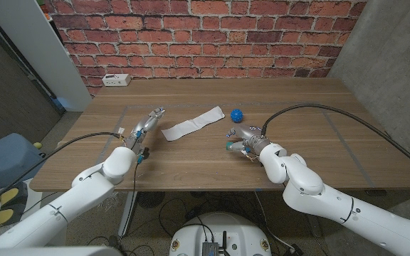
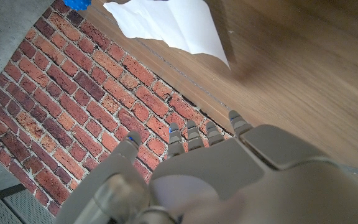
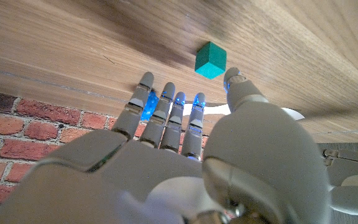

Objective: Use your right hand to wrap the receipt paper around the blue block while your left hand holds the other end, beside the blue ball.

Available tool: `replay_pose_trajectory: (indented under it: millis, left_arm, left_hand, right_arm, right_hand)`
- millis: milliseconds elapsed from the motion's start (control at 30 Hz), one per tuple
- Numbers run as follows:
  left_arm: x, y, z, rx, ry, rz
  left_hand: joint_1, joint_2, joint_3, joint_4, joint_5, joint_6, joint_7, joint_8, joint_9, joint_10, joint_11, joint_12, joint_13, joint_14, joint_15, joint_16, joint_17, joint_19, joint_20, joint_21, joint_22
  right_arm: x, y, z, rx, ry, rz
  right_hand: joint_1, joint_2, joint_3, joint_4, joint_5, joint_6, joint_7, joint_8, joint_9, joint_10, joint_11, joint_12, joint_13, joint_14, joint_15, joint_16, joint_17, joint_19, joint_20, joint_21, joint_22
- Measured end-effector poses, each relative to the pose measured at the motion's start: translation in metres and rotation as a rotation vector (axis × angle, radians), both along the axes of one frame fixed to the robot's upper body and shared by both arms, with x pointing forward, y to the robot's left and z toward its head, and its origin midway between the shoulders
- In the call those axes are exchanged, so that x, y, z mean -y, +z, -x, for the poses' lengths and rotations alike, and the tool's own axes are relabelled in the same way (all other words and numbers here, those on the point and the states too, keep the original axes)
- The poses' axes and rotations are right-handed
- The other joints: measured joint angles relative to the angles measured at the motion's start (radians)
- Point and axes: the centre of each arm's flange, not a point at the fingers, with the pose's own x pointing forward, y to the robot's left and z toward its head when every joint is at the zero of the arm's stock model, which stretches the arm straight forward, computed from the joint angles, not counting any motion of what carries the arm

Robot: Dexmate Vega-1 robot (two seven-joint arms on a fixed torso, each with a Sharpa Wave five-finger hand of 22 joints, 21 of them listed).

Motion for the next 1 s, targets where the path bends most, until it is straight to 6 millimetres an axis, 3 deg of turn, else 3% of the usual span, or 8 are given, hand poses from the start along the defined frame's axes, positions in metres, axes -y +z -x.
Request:
replay_pose_trajectory:
  millis: [467, 633, 1000]
  left_arm:
    - [0.0, -0.002, 0.002, 0.0, 0.001, 0.004]
    - [-0.002, -0.005, 0.004, -0.004, 0.002, 0.006]
    - [-0.003, -0.006, 0.005, -0.005, 0.004, 0.008]
  left_hand:
    - [0.0, 0.0, -0.004, 0.004, 0.0, 0.0, 0.0, 0.0, 0.0, 0.0, 0.0, 0.0, 0.0, 0.0, 0.0, 0.0, 0.0, 0.004, 0.004, 0.0, 0.0]
    - [0.0, 0.0, -0.004, 0.004, 0.0, 0.0, 0.0, 0.0, 0.0, 0.0, 0.0, -0.004, 0.0, 0.0, 0.0, 0.0, -0.002, 0.004, 0.004, 0.0, 0.0]
    - [-0.004, -0.004, -0.004, 0.004, 0.0, 0.0, 0.0, 0.0, 0.0, 0.0, 0.0, -0.004, 0.0, 0.0, 0.0, 0.0, -0.003, 0.004, 0.004, 0.0, 0.0]
  right_arm:
    - [-0.002, -0.006, -0.009, -0.022, -0.021, 0.017]
    - [-0.003, -0.008, -0.011, -0.037, -0.02, 0.028]
    - [-0.005, -0.009, -0.015, -0.036, -0.003, 0.013]
  right_hand:
    - [0.017, -0.001, 0.0, 0.0, 0.0, 0.046, 0.001, 0.0, 0.0, 0.015, -0.01, 0.0, 0.0, 0.0, 0.0, 0.012, 0.013, 0.004, -0.004, 0.0, 0.0]
    - [0.024, 0.006, -0.013, 0.005, 0.0, 0.119, 0.011, 0.024, 0.005, 0.022, -0.014, 0.0, 0.0, 0.0, 0.0, 0.022, 0.023, 0.005, -0.005, 0.0, 0.0]
    - [0.08, 0.037, -0.019, 0.006, 0.005, 0.373, 0.066, 0.103, 0.01, 0.097, -0.028, 0.018, 0.005, 0.044, 0.0, 0.048, 0.037, 0.026, -0.026, 0.0, 0.0]
